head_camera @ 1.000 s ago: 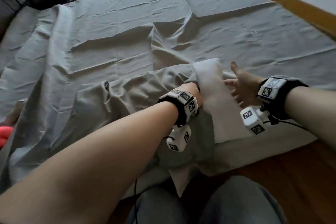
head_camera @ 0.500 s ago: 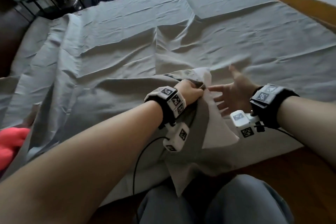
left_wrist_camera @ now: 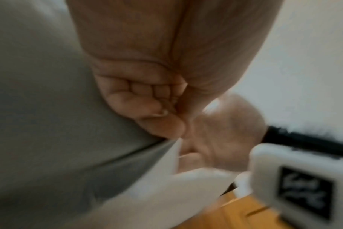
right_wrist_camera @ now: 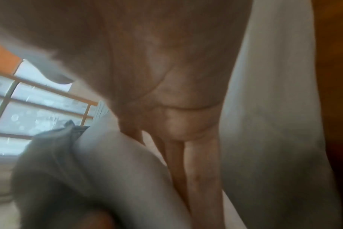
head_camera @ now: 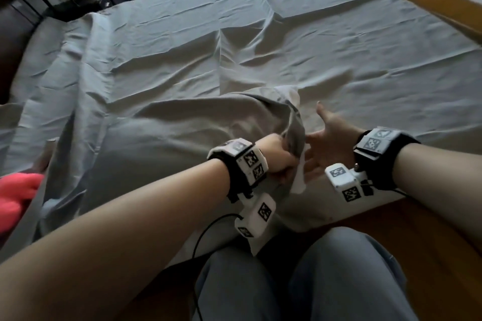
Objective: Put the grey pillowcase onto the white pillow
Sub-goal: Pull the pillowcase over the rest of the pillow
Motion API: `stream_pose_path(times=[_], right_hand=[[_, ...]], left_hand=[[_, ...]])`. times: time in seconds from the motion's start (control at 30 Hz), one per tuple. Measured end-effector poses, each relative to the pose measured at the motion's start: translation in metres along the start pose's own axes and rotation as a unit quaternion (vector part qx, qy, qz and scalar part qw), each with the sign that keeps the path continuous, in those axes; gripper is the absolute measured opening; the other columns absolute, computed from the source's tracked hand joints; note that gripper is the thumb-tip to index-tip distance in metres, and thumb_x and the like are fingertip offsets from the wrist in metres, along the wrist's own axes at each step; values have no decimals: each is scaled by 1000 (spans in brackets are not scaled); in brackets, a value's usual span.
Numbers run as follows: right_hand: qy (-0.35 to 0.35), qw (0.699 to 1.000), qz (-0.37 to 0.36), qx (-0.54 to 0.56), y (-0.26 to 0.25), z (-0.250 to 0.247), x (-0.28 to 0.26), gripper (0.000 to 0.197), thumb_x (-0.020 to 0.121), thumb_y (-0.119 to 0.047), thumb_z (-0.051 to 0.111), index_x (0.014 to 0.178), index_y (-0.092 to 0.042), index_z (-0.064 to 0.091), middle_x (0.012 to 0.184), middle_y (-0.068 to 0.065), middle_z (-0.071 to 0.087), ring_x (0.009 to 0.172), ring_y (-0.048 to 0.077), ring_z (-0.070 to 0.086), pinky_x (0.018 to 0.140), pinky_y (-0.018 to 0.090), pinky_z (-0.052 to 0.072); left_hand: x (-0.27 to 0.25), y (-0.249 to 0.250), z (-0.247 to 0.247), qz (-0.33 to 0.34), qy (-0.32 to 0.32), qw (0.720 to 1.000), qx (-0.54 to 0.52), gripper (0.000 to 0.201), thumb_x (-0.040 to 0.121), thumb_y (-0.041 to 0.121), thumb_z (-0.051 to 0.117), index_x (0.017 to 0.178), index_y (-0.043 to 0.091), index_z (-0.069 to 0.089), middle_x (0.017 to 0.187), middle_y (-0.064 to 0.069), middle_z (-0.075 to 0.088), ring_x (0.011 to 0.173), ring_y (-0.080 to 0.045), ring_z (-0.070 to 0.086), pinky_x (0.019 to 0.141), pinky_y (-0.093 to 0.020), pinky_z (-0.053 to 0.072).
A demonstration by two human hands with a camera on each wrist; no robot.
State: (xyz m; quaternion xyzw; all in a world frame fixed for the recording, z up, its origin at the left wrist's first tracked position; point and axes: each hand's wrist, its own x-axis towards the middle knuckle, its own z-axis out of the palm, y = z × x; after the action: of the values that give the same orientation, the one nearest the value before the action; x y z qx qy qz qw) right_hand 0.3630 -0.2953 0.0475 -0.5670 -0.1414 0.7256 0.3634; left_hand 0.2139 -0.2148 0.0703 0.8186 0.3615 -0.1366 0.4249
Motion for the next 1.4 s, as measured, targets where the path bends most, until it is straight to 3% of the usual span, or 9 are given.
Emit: stream_pose_path(times=[0.13,0.33,0.5,0.63,0.8,0.97,1.13,1.27,1.4], right_hand=[[-10,996,-57,75,-1,30,0,113,80,-80,-1,52,3,70,53,21,62,49,25,66,66,34,42],[-3,997,53,-56,-9,-11,7,118,63,-96,13,139,-12,48,139,34,42,117,53,50,101,64,36],[188,981,-3,-54,-55,-42,23,97,76,-87,17,147,-21,34,151,24,31,124,52,43,99,58,39],[153,987,-51,-20,-92,-43,48,92,80,-83,15,148,-24,32,153,19,27,128,55,37,99,61,36],[37,999,-17,11,-95,-45,87,107,70,-91,8,132,-17,53,132,20,53,112,41,53,93,53,39],[-34,979,-101,173,-84,-32,105,83,77,-83,34,87,-13,77,99,13,71,95,28,66,92,39,48],[-52,980,-95,169,-73,-28,93,90,69,-80,43,123,-11,62,122,17,63,115,33,59,101,44,42],[78,989,-81,96,-84,-28,74,59,77,-70,52,98,-15,59,90,14,64,80,30,63,79,38,51],[41,977,-173,119,-105,16,61,46,90,-47,51,71,-7,64,70,9,61,68,24,61,77,31,50]], left_hand=[[-10,19,-17,72,-58,955,-281,27,95,14,57,70,4,59,51,-3,61,39,-13,56,39,-20,44],[-6,9,-40,-44,-13,999,1,37,84,42,68,65,10,64,51,-1,64,36,-12,57,38,-18,45],[51,5,-93,-111,238,965,2,74,60,80,50,88,13,65,90,-9,70,74,-30,68,79,-38,56],[93,5,-108,-130,209,962,122,72,66,80,49,102,19,68,101,-6,67,93,-30,63,91,-37,50],[144,-4,-98,-97,131,959,234,36,93,30,54,116,5,64,119,-13,64,86,-20,50,73,-26,37],[151,33,-99,28,192,966,-171,29,91,23,60,63,14,61,44,5,48,38,-10,40,41,-20,31],[139,23,-96,-9,177,984,0,25,89,32,62,71,15,64,55,4,54,45,-8,48,35,-14,36],[121,2,-105,-82,152,985,0,32,88,37,63,67,13,60,54,1,53,39,-11,45,36,-15,31],[96,22,-116,-35,118,953,-277,41,96,26,54,58,16,41,40,3,35,28,-8,30,33,-11,22]])
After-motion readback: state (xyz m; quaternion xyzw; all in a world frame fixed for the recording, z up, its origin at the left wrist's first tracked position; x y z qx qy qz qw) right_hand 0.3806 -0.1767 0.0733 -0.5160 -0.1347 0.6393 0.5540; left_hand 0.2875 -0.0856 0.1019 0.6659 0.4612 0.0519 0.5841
